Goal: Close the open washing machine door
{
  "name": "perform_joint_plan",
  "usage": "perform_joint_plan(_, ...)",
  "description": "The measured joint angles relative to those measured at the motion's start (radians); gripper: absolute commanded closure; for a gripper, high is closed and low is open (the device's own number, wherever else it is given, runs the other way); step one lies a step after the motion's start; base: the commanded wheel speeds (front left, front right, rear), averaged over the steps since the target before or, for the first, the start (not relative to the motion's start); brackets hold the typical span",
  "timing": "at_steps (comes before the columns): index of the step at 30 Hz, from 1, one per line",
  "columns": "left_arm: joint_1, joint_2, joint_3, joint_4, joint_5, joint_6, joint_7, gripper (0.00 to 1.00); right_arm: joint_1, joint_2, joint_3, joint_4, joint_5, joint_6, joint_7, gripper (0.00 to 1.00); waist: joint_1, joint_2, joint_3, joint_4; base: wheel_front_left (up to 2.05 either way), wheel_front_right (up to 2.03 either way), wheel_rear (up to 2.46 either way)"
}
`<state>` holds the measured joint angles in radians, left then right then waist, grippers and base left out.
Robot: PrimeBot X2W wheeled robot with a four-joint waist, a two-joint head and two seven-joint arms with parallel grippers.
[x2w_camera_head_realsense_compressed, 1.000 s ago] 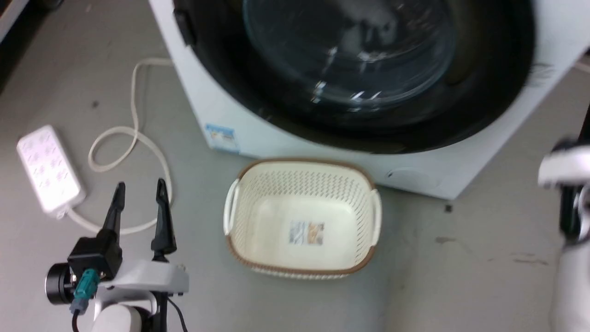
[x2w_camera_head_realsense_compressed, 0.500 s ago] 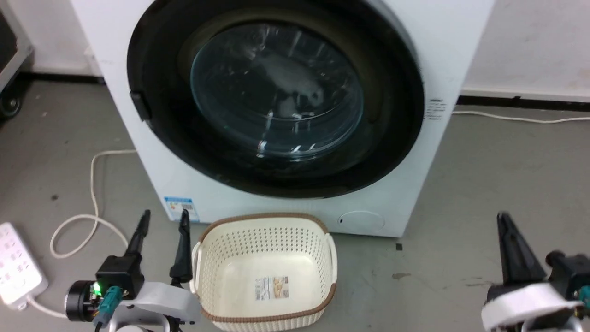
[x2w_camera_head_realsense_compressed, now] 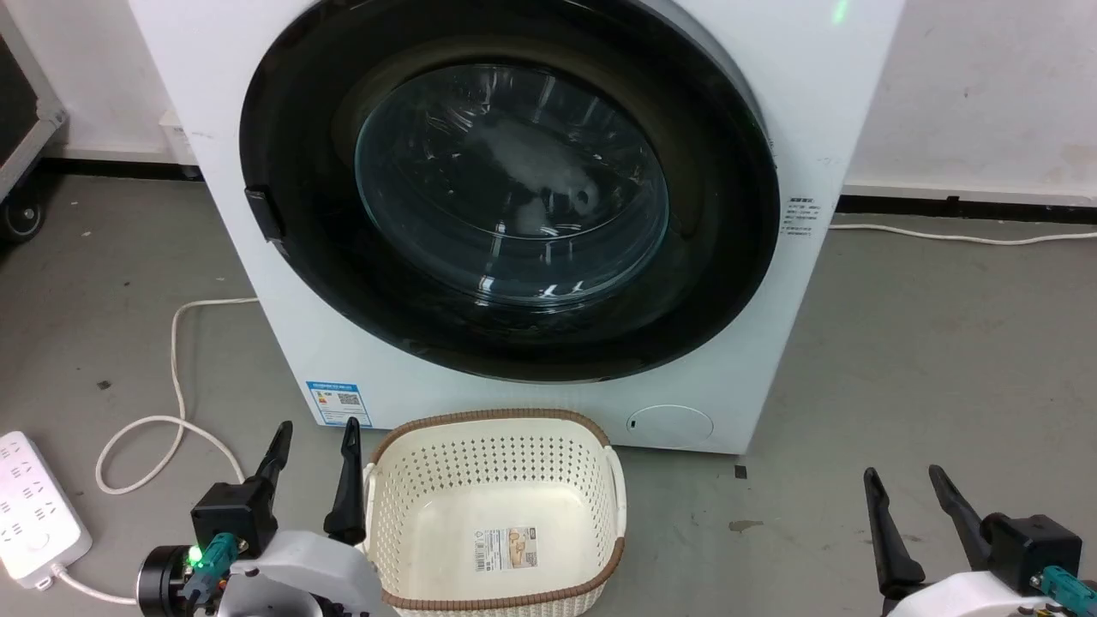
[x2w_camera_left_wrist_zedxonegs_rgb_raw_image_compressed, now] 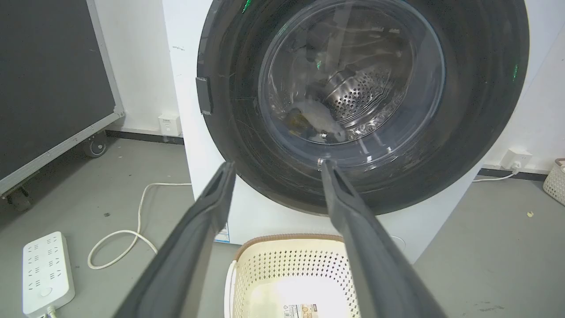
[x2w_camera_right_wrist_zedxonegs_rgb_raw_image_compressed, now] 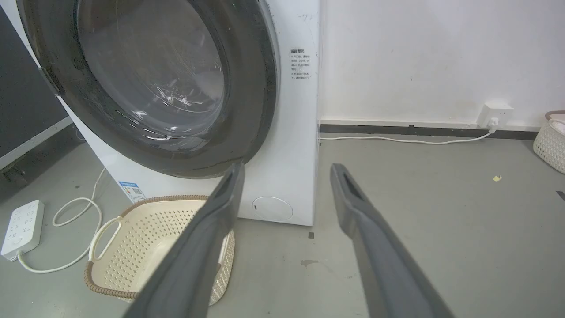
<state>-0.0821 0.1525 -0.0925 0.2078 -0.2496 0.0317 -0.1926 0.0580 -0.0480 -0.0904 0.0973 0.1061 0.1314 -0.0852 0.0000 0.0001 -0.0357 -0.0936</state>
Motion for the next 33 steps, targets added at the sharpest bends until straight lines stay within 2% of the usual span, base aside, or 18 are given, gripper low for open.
perform_joint_plan(29,-0.001,0.002,-0.016,0.028,-0.027,0.018,0.012,0.00,0.001,0.000,0.044,0.005,0.001,0.000,0.003,0.00,0.0001,0.0000,0.001,0.008,0.00,0.00,0.00)
perform_joint_plan(30,-0.001,0.002,-0.017,0.029,-0.029,0.018,0.012,1.00,0.001,0.000,0.044,0.006,0.001,0.000,0.003,1.00,0.0001,0.0000,0.001,0.009,0.00,0.00,0.00)
perform_joint_plan(33,-0.001,0.001,-0.016,0.029,-0.029,0.018,0.012,1.00,0.001,0.000,0.044,0.006,0.001,0.000,0.004,1.00,0.0000,0.0000,0.001,0.009,0.00,0.00,0.00)
